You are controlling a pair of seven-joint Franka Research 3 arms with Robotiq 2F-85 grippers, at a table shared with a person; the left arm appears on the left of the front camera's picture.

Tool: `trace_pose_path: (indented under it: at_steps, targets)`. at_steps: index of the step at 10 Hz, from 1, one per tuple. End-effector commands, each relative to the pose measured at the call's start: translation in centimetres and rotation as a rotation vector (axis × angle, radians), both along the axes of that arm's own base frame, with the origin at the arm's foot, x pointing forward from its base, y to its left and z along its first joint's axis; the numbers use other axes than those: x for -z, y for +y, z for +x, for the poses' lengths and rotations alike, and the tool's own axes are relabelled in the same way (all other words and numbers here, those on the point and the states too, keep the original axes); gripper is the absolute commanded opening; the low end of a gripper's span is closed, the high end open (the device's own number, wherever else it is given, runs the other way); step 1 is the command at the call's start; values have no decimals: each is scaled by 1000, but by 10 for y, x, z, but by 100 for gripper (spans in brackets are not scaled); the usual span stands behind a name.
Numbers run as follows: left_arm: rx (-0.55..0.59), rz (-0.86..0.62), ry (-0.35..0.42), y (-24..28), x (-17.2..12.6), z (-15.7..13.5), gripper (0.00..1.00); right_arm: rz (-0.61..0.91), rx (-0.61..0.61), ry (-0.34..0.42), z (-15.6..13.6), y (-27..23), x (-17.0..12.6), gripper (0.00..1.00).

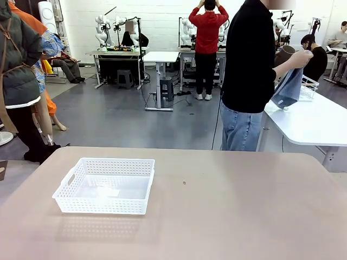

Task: Clean and organize the cups into the basket.
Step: Pick up the Organizing basket and move it to the center of the table, then pick up the Reusable plastic cup from the right side of the table and place it inside the Organizing basket.

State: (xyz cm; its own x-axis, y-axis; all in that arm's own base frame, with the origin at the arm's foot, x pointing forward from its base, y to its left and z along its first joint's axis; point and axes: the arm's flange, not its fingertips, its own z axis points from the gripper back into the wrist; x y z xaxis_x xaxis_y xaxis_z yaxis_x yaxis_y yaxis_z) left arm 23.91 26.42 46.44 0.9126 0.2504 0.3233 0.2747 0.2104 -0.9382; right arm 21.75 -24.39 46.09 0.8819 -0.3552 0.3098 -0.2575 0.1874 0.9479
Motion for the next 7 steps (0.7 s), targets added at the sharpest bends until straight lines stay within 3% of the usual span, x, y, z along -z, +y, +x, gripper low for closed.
trace_pose_path:
  at_steps: [1, 7]
  targets:
    - [-17, -7, -27, -2, 2, 0, 100, 6, -8, -14, -1, -2, 1, 100]
    - [-17, -7, -27, -2, 2, 0, 100, 6, -8, -14, -1, -2, 1, 100]
